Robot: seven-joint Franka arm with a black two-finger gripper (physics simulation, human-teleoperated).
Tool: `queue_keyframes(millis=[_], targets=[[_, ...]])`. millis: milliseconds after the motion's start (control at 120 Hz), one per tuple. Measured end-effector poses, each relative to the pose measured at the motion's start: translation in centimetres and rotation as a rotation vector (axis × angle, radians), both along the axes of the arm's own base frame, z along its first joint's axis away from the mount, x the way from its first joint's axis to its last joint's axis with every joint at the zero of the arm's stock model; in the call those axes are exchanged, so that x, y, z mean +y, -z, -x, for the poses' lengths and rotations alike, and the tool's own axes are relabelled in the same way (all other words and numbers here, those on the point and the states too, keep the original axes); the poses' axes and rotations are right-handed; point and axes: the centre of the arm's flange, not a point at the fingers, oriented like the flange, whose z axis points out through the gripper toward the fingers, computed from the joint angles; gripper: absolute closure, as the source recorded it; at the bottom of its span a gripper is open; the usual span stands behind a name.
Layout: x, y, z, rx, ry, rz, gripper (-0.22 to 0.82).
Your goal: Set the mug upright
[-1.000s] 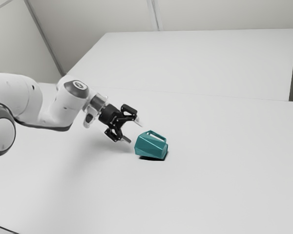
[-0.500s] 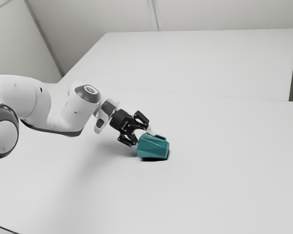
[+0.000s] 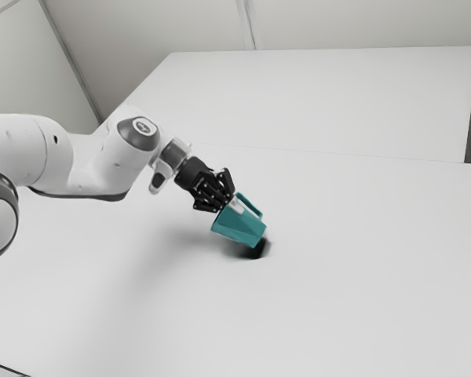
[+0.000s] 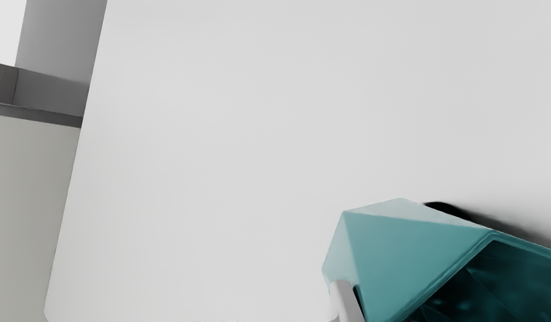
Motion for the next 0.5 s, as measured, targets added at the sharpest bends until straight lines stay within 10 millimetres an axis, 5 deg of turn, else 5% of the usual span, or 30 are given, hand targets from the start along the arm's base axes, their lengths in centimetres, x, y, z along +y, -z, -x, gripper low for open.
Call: queue_keyframes(millis=[108, 300, 500], targets=[[-0.8, -1.0, 0.2, -0.032, 0.047, -0.052, 0.77], [-1.5, -6.8, 2.0, -0.187, 0.304, -0.394, 0.78], [0.1, -5.9, 5.2, -0.201, 0.528, -0.706, 0.79]])
